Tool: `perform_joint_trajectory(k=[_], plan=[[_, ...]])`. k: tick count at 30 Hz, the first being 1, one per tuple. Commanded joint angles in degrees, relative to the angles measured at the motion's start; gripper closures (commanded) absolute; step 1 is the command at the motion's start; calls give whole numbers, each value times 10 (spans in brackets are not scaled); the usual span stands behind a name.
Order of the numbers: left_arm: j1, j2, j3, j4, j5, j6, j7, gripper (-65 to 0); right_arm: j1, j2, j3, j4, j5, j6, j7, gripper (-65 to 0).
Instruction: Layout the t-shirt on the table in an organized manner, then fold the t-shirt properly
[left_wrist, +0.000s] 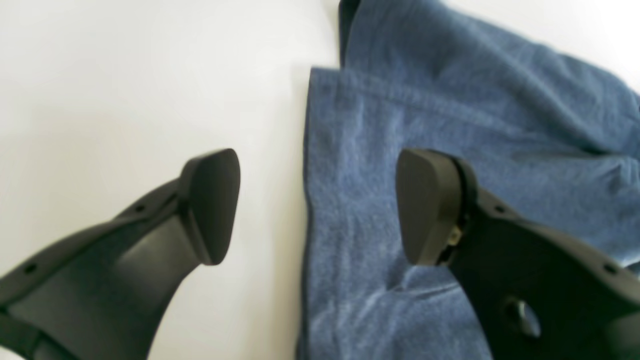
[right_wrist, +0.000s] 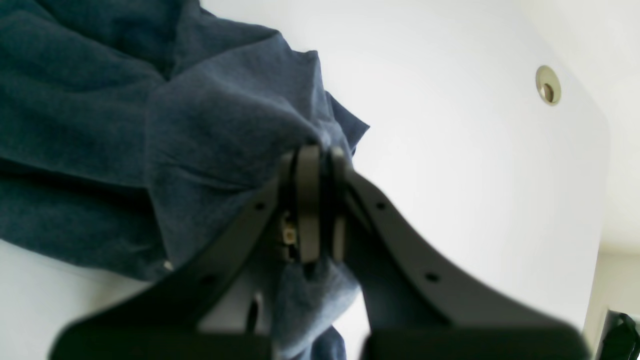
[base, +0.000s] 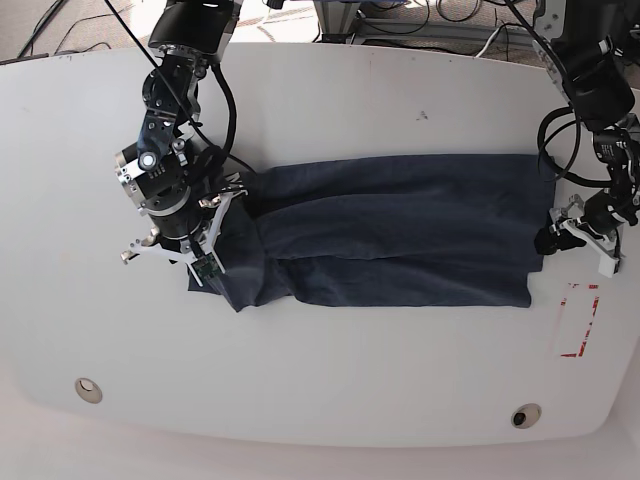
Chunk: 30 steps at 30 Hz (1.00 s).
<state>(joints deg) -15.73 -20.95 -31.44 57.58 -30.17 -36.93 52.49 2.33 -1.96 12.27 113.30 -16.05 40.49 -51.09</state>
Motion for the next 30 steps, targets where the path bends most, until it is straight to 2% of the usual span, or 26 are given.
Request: perform_joint_trajectory(k=[1, 15, 30], plan=[[-8, -5, 0, 9, -15, -5, -11, -461, 10, -2, 0, 11, 6, -5, 11, 0], [-14, 36, 17, 9, -16, -5, -11, -460, 10, -9, 0, 11, 5, -5, 11, 0], [-31, 37, 17, 9, -16, -5, -11, -460, 10, -9, 0, 11, 4, -5, 11, 0]])
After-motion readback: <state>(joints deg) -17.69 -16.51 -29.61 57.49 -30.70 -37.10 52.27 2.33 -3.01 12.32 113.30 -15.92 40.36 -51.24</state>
